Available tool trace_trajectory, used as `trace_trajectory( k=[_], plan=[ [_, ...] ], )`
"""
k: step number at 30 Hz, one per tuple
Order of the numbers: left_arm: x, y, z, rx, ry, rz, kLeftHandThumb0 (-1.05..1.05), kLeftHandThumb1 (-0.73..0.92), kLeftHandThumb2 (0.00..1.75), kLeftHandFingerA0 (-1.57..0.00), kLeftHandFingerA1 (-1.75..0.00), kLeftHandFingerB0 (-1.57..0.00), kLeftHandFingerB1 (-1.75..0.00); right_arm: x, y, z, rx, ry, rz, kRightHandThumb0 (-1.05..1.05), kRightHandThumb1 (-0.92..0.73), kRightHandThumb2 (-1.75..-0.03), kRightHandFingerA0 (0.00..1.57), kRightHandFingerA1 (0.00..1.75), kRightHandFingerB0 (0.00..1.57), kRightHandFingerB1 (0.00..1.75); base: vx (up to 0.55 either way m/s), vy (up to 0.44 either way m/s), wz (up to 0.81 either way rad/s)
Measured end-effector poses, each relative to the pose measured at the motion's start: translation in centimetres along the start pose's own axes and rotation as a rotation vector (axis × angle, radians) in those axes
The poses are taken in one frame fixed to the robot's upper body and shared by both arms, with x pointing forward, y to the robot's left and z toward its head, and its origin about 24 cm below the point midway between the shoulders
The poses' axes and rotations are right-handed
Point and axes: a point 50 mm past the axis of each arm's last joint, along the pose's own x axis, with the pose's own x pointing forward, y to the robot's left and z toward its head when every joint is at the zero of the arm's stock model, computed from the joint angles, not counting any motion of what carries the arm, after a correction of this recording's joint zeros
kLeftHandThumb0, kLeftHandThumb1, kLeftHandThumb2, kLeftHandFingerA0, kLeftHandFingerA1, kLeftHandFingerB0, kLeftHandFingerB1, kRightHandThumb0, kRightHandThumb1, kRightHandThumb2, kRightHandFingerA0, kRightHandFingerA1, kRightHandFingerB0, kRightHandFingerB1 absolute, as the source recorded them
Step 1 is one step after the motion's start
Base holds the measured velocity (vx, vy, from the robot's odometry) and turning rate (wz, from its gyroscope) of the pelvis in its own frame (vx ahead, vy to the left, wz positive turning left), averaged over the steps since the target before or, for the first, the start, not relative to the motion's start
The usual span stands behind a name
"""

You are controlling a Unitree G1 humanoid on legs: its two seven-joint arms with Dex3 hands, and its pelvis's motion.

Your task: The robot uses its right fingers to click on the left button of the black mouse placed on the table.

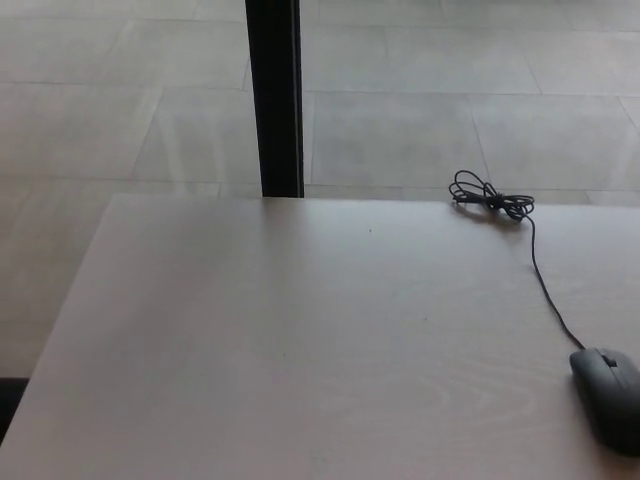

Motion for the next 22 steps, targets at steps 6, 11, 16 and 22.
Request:
trace_trajectory(
  k=[6, 11, 16, 22],
  plan=[
    [-0.4, 0.9, -1.0, -0.021, 0.046, 0.038, -0.93, 0.81, 1.07, -0.66, -0.60, -0.65, -0.61, -4.0, -0.8, -6.2, -0.004, 0.278, -0.033, -0.73, -0.87, -0.65, 0.59, 0.71, 0.54, 0.49, 0.00, 0.000, 0.00],
    [-0.4, 1.0, -1.3, -0.047, 0.064, 0.061, -0.93, 0.77, 1.04, -0.67, -0.62, -0.68, -0.63, -7.2, 1.1, -8.8, 0.043, 0.439, 0.006, -0.72, -0.88, -0.66, 0.67, 0.78, 0.57, 0.46, 0.00, 0.000, 0.00],
    [-0.6, 1.7, -2.2, -0.074, 0.119, 0.104, -0.91, 0.92, 0.79, -0.73, -0.59, -0.67, -0.60, -9.4, 3.6, -9.7, 0.134, 0.551, 0.033, -0.73, -0.68, -1.02, 1.12, 1.31, 0.64, 0.69, 0.00, 0.000, 0.00],
    [-1.1, 2.4, -3.1, -0.064, 0.167, 0.131, -0.91, 0.92, 0.84, -0.74, -0.61, -0.64, -0.60, -10.6, 6.5, -8.7, 0.278, 0.612, 0.064, -0.75, -0.71, -1.08, 1.08, 1.31, 0.77, 0.88, 0.00, 0.000, 0.00]
  ],
)
